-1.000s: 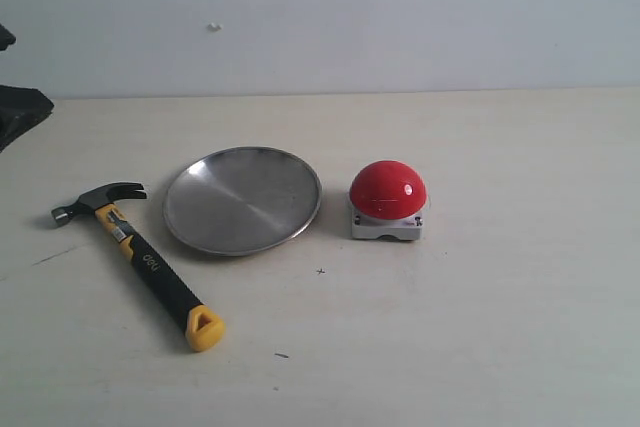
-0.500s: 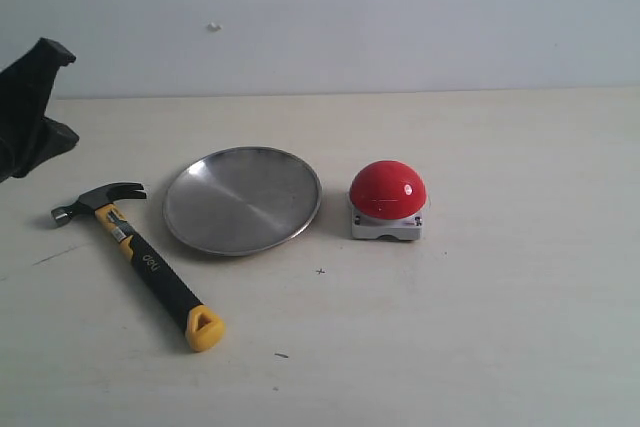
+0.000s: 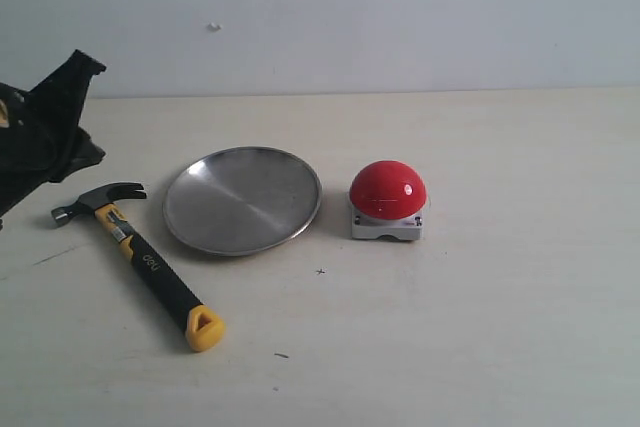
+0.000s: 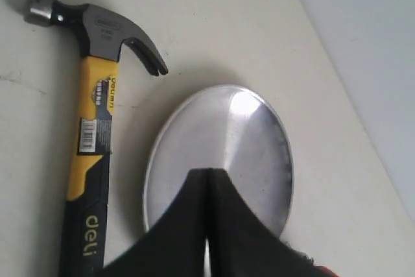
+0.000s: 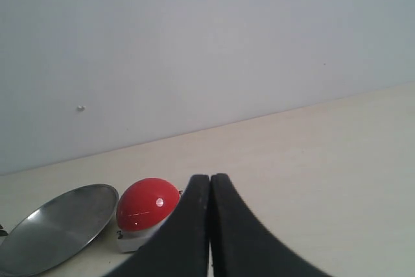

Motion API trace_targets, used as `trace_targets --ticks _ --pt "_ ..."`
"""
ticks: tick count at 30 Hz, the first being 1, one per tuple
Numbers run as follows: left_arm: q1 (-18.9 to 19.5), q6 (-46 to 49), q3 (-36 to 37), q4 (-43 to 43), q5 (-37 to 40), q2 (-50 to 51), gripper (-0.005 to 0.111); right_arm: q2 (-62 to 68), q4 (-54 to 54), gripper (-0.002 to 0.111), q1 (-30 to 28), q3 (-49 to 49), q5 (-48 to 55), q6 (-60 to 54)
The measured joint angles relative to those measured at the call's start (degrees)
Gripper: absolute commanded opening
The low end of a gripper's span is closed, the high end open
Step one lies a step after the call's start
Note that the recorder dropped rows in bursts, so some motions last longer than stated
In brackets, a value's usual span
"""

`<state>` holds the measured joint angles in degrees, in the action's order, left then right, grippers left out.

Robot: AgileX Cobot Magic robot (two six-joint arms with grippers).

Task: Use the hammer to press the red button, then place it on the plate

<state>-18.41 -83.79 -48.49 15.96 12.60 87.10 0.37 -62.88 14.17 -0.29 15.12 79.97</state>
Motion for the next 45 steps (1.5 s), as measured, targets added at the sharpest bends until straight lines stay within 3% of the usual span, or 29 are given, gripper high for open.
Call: trace_targets --ticks 7,14,23,27,31,35,38,42,45 --pt "-4.6 -3.4 -12.0 0.4 16.9 6.9 0.000 0.0 0.0 0.000 0.0 0.0 0.0 0.0" --pt "-5.2 -5.2 -19.7 0.7 33.1 14.4 0.000 0.0 0.0 0.000 0.0 0.0 0.0 0.0" --pt "-5.2 -5.7 -20.9 3.4 33.4 19.6 0.000 0.0 0.0 0.000 0.0 0.0 0.0 0.0" --pt "-5.0 -0.2 -21.0 5.4 33.5 19.4 0.000 0.0 0.0 0.000 0.0 0.0 0.0 0.0" --pt "-2.3 4.7 -21.1 0.7 34.9 19.0 0.000 0.0 0.0 0.000 0.0 0.0 0.0 0.0" --pt "3.0 6.5 -21.1 -0.6 32.1 19.0 0.000 0.0 0.0 0.000 0.0 0.0 0.0 0.0" --pt "4.1 6.9 -21.1 -1.1 31.0 19.0 0.014 0.0 0.0 0.000 0.0 0.0 0.0 0.0" --pt "4.5 6.5 -21.3 -1.6 29.0 19.0 0.046 0.0 0.0 0.000 0.0 0.0 0.0 0.0" --pt "4.5 5.6 -21.3 -1.6 25.6 20.6 0.059 0.0 0.0 0.000 0.0 0.0 0.0 0.0"
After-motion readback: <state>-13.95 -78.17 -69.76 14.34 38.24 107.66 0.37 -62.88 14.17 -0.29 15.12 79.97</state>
